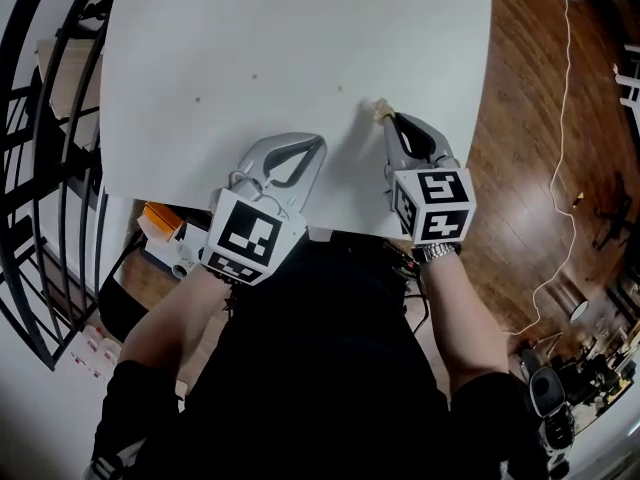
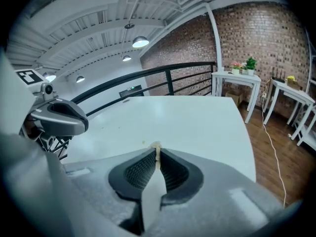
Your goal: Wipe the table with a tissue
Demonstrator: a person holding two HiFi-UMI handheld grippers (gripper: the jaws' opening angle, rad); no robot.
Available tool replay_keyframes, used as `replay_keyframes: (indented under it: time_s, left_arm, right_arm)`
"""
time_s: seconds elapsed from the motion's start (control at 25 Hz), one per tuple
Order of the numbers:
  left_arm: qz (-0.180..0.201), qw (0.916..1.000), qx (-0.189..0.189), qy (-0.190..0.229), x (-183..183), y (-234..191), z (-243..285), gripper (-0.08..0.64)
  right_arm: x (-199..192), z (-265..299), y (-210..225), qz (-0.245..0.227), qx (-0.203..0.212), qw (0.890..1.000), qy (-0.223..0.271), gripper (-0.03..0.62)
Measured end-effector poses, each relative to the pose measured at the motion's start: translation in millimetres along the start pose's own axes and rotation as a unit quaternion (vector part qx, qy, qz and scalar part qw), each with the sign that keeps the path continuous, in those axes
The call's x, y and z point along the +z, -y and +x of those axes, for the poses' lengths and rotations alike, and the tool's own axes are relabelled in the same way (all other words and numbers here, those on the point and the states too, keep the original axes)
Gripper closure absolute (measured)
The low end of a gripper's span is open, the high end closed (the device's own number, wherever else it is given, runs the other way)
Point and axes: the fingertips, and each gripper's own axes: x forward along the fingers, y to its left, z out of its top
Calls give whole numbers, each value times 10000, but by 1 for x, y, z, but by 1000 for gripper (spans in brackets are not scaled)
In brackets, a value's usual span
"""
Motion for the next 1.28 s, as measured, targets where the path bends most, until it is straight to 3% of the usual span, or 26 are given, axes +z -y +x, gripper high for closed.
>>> replay_keyframes:
  time_s: [0.52, 1.28]
  left_arm:
    - [-81, 9995, -245, -168, -10, -28, 13, 545]
    - [-153, 9996, -203, -147, -13, -44, 5, 545]
  right_arm:
    - [-24, 34, 11, 70, -346, 9979, -551, 574]
    - [-20, 46, -2, 183, -340, 9974, -608, 575]
